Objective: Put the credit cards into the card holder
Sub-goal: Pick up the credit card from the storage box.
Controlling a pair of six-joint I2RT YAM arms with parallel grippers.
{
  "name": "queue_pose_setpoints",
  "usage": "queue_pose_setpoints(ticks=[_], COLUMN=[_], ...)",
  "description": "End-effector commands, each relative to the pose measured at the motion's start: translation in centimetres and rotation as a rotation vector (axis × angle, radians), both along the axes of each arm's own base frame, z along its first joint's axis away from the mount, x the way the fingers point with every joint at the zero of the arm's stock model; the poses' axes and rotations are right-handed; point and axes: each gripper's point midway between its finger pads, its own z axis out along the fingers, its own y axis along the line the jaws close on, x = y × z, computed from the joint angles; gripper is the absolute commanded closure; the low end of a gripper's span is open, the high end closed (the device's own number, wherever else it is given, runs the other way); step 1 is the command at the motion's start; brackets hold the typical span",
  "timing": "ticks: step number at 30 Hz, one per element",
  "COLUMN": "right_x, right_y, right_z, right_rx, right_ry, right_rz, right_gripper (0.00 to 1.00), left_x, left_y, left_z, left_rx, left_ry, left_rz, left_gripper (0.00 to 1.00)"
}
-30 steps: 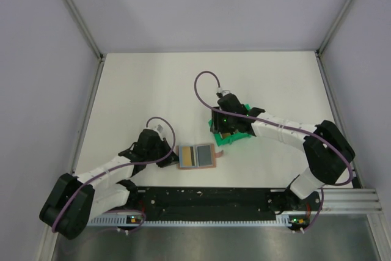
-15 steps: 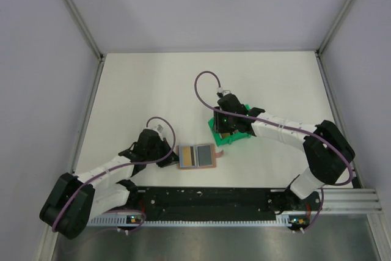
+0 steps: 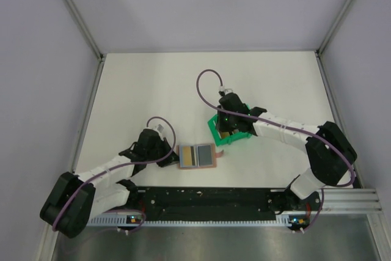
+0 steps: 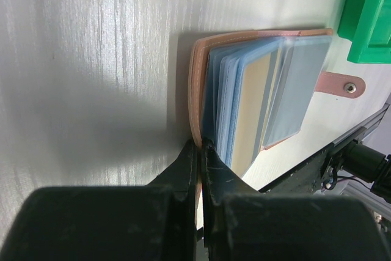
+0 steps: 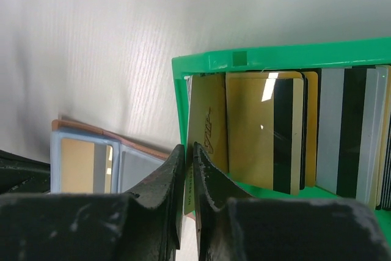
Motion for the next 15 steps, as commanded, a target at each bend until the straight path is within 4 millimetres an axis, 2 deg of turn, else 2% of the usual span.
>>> queue_pose_setpoints(ticks=[1, 2, 10, 15], right_x=[1.1, 1.0, 1.4, 1.4], right_y=[-0.3, -0.5, -1.5, -1.2], right_z=[2.4, 2.1, 1.6, 0.9], right_rx=[0.037, 0.032, 0.004, -0.012], right_ry=[-0.058, -0.052, -0.049, -0.027], right_rz=[-0.033, -0.035, -0.058, -0.033], right_gripper=[0.97, 1.00, 1.00, 1.00], left_x=[-0.4, -0.3, -0.4, -0.5], left_y=[0.7, 0.7, 0.8, 0.8], left_z=[-1.2, -1.2, -1.3, -1.4], left_rx=[0.050, 0.050, 0.053, 0.054], left_ry=[0.019, 0.017, 0.022, 0.020], left_rz=[0.001, 0.000, -0.001, 0.000], left_gripper=[1.00, 1.00, 1.00, 1.00])
